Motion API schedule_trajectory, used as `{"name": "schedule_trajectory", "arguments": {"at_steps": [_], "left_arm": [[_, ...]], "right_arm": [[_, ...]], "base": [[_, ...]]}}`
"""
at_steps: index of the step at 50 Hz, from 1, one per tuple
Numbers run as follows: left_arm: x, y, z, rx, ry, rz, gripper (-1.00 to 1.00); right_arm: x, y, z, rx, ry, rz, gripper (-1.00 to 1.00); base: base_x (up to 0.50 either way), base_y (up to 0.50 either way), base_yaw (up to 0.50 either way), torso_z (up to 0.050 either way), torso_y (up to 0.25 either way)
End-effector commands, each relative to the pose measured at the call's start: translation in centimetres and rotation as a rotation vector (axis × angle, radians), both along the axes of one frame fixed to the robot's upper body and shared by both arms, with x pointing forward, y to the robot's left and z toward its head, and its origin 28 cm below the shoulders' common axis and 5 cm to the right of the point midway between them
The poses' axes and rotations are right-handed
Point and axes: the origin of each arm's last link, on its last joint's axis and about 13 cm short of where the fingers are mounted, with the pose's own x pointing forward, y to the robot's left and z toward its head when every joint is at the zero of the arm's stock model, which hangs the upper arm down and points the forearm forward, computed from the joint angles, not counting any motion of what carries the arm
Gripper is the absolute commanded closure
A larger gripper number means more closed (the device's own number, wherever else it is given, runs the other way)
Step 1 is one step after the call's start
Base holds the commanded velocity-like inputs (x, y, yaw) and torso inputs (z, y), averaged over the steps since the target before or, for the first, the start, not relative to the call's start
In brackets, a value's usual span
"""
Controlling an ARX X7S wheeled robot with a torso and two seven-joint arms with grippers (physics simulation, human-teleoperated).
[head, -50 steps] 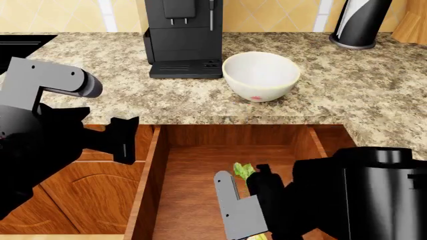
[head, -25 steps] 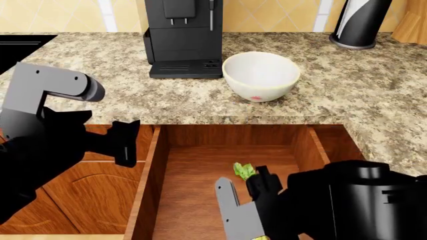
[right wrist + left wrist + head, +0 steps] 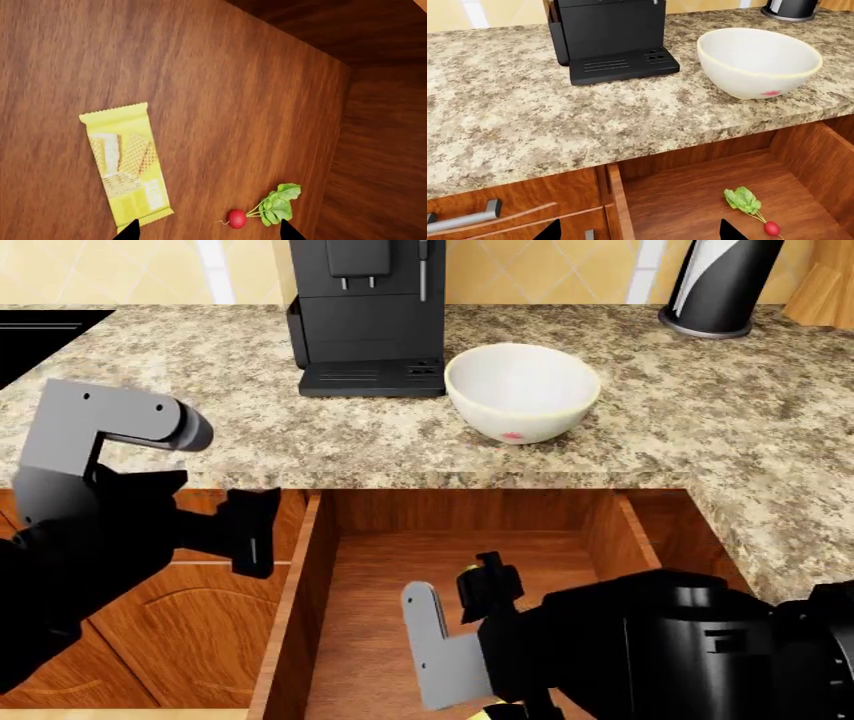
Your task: Place the bar in the bowl and close the drawer.
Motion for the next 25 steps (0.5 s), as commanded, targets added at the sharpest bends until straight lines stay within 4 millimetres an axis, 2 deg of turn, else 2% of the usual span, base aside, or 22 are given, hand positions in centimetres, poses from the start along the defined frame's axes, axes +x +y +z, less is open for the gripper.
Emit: {"name": "schedule_trajectory", "arguments": {"at_steps": [1, 25], "left_arm": [[0.2, 0.2, -0.4, -0.004, 0.01, 0.003, -1.0], [0.2, 0.2, -0.3, 0.001, 0.012, 0.002, -1.0]], "right_arm": [[0.0, 0.8, -0.7, 0.04, -0.012, 0.04, -1.0], [-1.9, 1.4, -0.8, 0.057, 0.12, 0.102, -1.0]], "base": [[0.0, 0.0, 0.0, 0.0, 0.0], [0.0, 0.0, 0.0, 0.0, 0.0]]}}
